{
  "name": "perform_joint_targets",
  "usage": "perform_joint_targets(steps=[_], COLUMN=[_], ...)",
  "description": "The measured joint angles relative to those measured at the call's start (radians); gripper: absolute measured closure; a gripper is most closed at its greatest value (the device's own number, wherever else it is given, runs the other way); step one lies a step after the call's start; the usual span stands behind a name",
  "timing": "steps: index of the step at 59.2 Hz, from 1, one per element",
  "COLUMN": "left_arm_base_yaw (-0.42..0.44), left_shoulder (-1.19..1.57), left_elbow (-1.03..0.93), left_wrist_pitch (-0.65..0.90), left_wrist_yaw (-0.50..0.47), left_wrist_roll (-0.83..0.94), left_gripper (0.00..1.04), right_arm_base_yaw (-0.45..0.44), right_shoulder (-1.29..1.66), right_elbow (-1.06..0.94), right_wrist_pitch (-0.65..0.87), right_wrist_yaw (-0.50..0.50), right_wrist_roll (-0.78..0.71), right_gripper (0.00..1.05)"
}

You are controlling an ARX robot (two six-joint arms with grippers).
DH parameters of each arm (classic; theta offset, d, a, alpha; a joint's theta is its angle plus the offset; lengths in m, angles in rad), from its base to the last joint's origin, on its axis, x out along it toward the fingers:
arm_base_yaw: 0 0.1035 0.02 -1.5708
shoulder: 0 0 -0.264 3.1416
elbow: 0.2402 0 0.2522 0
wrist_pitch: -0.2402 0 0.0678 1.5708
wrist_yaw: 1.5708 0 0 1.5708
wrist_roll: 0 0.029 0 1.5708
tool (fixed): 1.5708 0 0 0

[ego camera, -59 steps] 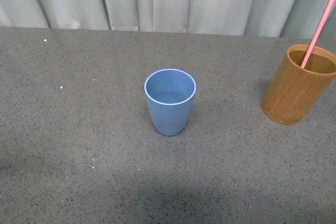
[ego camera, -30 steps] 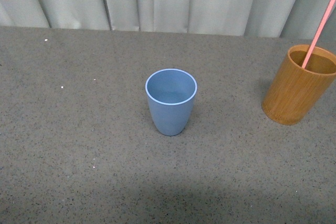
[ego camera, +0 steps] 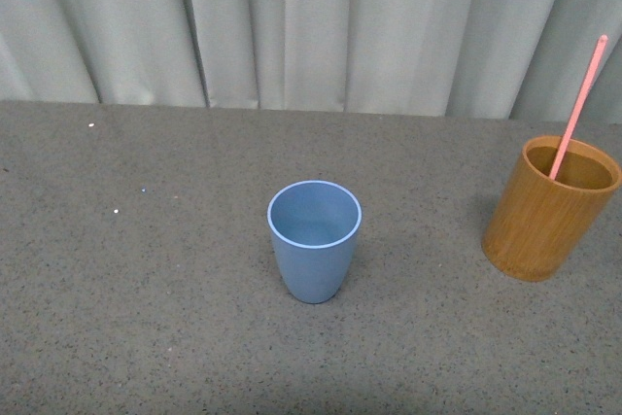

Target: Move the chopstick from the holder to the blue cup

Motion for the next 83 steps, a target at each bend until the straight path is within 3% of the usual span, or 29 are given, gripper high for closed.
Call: perform_joint_targets(steps=[2, 5, 7, 9, 20, 23, 29, 41, 53, 72, 83], left_arm_base_yaw=[0.0, 0.0, 0.0, 0.0, 0.0, 0.0, 0.0, 0.0, 0.0, 0.0, 0.0], left_shoulder=[0.0, 0.0, 0.0, 0.0, 0.0, 0.0, 0.0, 0.0, 0.0, 0.0, 0.0], left_elbow=[0.0, 0.0, 0.0, 0.0, 0.0, 0.0, 0.0, 0.0, 0.0, 0.0, 0.0], left_wrist_pitch=[0.0, 0.0, 0.0, 0.0, 0.0, 0.0, 0.0, 0.0, 0.0, 0.0, 0.0], left_wrist_yaw=[-0.003, -0.002, 0.0, -0.002, -0.001, -0.001, -0.001, -0.001, -0.001, -0.001, -0.001], left_wrist_roll=[0.0, 0.0, 0.0, 0.0, 0.0, 0.002, 0.003, 0.003, 0.003, 0.003, 0.003], left_gripper=[0.63, 0.54, 0.49, 0.42, 0.06, 0.07, 0.07, 0.07, 0.07, 0.07, 0.07], right_arm_base_yaw=[0.06, 0.064, 0.033, -0.018, -0.343, -0.408, -0.448, -0.367, -0.238, -0.193, -0.167], right_shoulder=[0.08, 0.167, 0.22, 0.271, 0.586, 0.69, 0.842, 1.09, 1.194, 1.305, 1.348], right_elbow=[0.001, 0.001, 0.002, 0.004, 0.081, 0.129, 0.202, 0.367, 0.472, 0.53, 0.586], right_wrist_pitch=[0.118, 0.188, 0.197, 0.207, 0.345, 0.372, 0.388, 0.426, 0.448, 0.446, 0.34], right_wrist_yaw=[0.221, 0.417, 0.497, 0.51, 0.208, 0.127, 0.028, -0.018, -0.138, -0.266, -0.239], right_wrist_roll=[0.032, 0.068, 0.095, 0.12, 0.225, 0.263, 0.331, 0.357, 0.362, 0.477, 0.491], right_gripper=[0.1, 0.1, 0.1, 0.1, 0.1, 0.1, 0.1, 0.1, 0.1, 0.1, 0.1])
